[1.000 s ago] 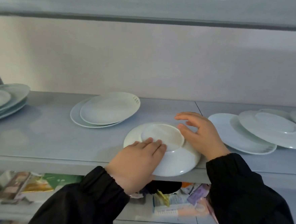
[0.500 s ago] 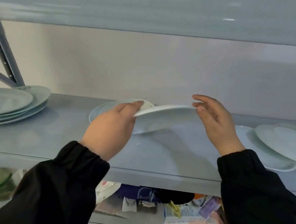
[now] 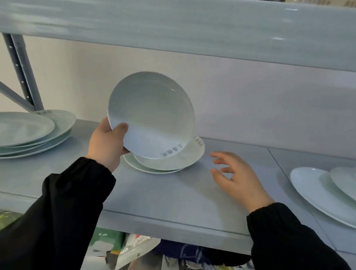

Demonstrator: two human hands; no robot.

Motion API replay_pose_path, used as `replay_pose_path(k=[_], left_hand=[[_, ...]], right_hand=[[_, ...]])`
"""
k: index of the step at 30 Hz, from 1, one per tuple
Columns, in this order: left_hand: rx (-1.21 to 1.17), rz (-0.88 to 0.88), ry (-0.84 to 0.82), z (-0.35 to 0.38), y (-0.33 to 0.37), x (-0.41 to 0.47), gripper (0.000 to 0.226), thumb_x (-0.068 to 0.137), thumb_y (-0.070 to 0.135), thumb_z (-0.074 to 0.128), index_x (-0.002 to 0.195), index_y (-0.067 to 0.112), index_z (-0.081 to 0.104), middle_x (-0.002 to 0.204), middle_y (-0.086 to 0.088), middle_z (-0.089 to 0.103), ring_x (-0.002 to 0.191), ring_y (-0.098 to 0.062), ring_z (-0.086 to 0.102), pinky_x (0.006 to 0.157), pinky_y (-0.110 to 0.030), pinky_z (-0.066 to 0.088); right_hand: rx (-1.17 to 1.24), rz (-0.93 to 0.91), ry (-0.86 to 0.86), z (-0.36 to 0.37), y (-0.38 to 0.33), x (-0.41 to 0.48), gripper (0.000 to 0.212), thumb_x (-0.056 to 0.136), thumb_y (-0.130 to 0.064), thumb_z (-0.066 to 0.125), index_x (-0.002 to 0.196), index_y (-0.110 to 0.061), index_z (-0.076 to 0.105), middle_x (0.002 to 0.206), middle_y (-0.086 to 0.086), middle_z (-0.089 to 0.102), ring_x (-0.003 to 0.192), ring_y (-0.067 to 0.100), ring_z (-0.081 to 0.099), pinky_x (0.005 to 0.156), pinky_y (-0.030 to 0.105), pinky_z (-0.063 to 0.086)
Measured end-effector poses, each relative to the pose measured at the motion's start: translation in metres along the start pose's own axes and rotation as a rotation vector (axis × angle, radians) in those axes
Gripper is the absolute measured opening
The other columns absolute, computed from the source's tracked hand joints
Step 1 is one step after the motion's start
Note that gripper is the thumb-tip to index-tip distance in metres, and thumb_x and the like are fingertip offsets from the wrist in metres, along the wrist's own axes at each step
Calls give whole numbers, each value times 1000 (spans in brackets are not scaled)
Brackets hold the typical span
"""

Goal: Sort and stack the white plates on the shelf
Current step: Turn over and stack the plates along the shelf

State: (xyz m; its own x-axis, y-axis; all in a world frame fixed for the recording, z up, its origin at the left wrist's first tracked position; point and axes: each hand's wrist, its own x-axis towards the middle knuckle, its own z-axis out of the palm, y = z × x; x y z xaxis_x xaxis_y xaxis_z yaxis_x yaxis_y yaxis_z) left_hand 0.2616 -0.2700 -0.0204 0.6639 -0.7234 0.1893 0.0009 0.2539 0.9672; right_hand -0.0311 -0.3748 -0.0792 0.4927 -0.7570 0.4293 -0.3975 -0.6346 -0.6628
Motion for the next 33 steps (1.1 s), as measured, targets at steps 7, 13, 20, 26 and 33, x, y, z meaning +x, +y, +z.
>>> replay_pose_path(k=[7,13,20,26,33], left_hand=[[-123,-268,60,-3,-34,46,31,92,2,47,122,10,50,117,-10,60,100,-30,62,57,-36,59],[371,-196,132,-22,-52,61,49,71,11,56,119,9,51,117,-12,59,95,-32,61,76,-48,59],[742,-73,111,-25,-51,59,75,81,10,57,150,19,27,150,-14,23,119,-37,47,102,-41,38],[770,23,68,-30,-53,59,72,83,15,58,149,21,30,151,-9,24,122,-34,47,100,-38,37],[910,227,68,-20,-42,50,69,85,23,57,149,19,30,152,-9,25,138,-32,24,111,-44,26]], right_hand=[[-134,-56,-102,6,14,3,36,91,-24,65,124,-38,61,120,-23,58,114,-1,55,91,17,47],[-129,-50,-86,5,19,4,37,91,-24,65,125,-38,61,119,-23,57,114,0,56,88,18,48],[-156,-15,-100,4,21,3,36,91,-29,63,126,-38,61,118,-25,56,113,-3,55,87,14,44],[-154,5,-87,5,20,2,35,91,-28,63,124,-38,62,117,-23,58,112,-3,55,86,12,43],[-156,13,-85,4,17,-1,34,92,-29,63,125,-37,62,120,-19,58,112,-4,54,89,15,45]])
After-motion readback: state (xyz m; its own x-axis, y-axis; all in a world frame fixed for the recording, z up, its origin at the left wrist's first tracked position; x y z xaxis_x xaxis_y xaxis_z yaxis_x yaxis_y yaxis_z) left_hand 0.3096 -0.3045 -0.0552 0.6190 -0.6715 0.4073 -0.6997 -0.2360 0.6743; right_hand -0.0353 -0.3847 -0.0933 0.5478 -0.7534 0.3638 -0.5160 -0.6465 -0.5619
